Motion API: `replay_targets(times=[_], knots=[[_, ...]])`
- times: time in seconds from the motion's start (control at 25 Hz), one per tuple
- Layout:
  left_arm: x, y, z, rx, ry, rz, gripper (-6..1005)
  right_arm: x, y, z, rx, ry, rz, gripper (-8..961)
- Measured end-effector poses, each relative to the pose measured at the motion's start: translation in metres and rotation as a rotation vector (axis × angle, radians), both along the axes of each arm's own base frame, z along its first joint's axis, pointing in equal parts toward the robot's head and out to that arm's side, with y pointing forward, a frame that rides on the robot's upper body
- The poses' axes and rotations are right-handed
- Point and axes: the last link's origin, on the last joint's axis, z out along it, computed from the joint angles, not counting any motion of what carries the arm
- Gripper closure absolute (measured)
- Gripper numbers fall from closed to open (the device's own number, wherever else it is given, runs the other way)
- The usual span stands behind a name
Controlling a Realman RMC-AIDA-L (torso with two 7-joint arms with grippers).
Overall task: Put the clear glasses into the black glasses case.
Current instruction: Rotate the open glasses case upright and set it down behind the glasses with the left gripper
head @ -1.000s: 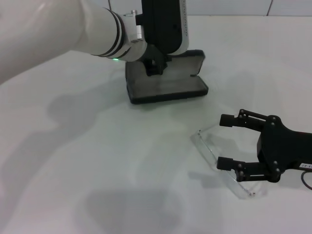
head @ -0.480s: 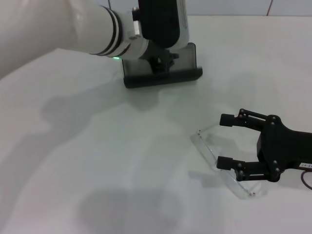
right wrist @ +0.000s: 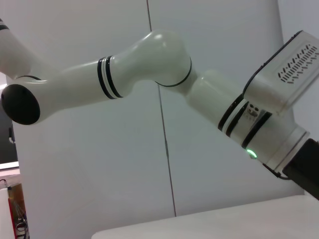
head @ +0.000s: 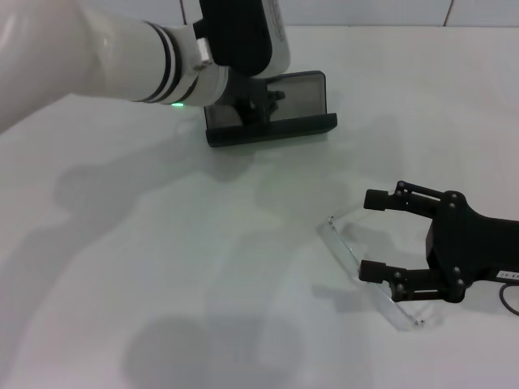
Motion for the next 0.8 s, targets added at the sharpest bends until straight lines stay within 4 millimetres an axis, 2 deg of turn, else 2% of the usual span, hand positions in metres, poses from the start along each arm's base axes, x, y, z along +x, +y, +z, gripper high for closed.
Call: replay_targets(times=[0.2, 0.8], knots=[[-0.012, 0.0, -0.005, -0.009, 0.019, 0.031, 792, -0.001, 0.0, 0.0, -0.003, 0.002, 0.002, 84], [-0.022, 0.0, -0.012, -0.019, 0.034, 0.054, 782, 0.0, 0.0, -0.001, 0.0, 0.0, -0.004, 84]])
